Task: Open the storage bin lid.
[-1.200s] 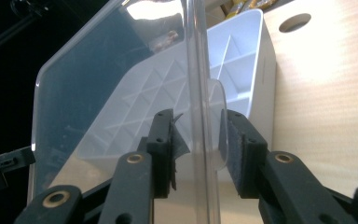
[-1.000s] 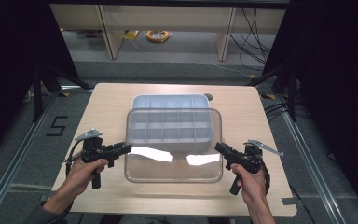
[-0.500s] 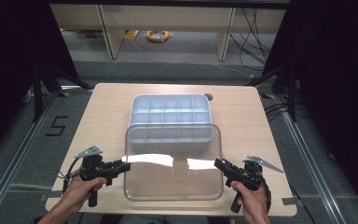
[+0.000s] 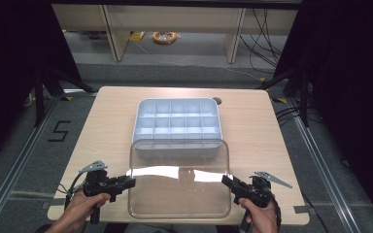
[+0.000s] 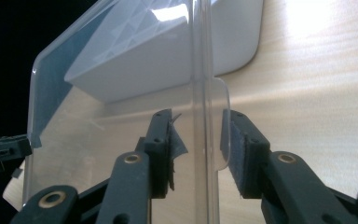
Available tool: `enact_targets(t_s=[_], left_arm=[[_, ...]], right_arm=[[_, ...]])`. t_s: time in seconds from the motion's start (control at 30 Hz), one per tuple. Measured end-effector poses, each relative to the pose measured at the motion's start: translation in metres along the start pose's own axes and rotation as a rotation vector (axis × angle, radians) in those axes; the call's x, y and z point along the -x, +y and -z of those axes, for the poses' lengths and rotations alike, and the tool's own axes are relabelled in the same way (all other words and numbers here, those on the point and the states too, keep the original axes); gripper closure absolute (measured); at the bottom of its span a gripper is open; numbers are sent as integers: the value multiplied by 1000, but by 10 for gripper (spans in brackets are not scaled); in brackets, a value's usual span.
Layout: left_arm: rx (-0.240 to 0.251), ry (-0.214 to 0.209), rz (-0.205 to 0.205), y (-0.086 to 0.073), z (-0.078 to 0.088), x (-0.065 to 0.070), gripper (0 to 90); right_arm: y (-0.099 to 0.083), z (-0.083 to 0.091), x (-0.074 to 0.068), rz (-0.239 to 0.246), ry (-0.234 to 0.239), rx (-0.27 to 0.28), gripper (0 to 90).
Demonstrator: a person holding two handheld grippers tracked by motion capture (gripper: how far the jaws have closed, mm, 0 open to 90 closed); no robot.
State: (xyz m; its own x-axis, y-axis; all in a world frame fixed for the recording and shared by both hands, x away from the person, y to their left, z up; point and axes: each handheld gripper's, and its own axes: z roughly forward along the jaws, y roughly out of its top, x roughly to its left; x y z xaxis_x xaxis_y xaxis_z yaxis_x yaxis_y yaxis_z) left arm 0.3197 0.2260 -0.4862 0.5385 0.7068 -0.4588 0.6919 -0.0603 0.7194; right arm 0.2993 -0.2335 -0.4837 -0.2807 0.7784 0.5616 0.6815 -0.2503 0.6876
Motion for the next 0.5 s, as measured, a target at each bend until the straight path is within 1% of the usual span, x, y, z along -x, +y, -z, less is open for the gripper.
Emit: enact_targets(t_s=[0.07,0.1,0.13,0.2,0.23,0.27,0.37,0.4,0.43,0.5], left_arm=[[-8,3,3,-3,0,-2,608],[-7,5,4,-4,0,-2,609],[-12,6,2,-5,0,-2,608],[-13,1,6,-7,-1,-1,608],[-20,-1,6,-8,-1,-1,607],[-23,0,5,-10,-1,-1,607],[-31,0,6,-12,-2,0,606],[-36,1,8,-14,-1,0,606],[-39,-2,10,-14,-1,-1,604],[-42,-8,22,-16,-1,-1,604]], right_arm=[[-3,-1,0,-4,15,-3,646],[-5,-2,-1,-10,4,-9,648],[-6,-2,1,0,5,-13,648],[-9,0,-2,-45,2,-33,646],[-9,0,-2,-51,2,-37,645],[-9,0,2,-5,-6,-29,644],[-11,0,3,-1,7,-34,641],[-13,-1,3,-11,-6,-44,639],[-14,-2,4,-3,-8,-40,638],[-14,-2,4,2,-7,-51,637]])
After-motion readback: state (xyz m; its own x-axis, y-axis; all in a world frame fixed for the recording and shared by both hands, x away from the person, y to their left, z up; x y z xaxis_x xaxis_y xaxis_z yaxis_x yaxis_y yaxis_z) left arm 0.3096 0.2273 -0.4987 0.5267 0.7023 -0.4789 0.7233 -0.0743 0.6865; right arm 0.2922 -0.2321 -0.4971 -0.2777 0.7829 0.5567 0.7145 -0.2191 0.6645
